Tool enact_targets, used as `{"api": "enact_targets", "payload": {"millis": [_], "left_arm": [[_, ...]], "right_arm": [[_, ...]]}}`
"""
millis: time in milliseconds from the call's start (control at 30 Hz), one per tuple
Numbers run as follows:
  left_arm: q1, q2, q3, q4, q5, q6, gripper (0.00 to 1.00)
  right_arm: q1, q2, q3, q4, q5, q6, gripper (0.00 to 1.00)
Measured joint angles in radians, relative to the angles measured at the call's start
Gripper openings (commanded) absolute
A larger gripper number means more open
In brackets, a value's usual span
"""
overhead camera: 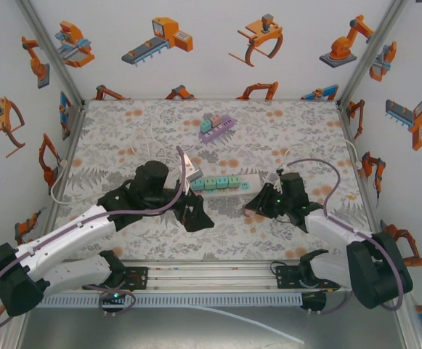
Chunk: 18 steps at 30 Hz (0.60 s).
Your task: Pull the plug off the socket
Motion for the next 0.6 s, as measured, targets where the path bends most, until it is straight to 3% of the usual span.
{"api": "enact_targets", "payload": {"millis": [300,600], "left_arm": [[-0.005,0.023,0.0,-0.007,-0.013,0.011,0.97],[-0.005,0.029,0.0,-0.016,-0.06,0.014,0.97]], "right_arm": [[0.0,0.077,-0.02,0.128,-0.005,0.003,0.37],[0.0,0.061,-0.031,0.089,0.026,-0.02,0.45]]}}
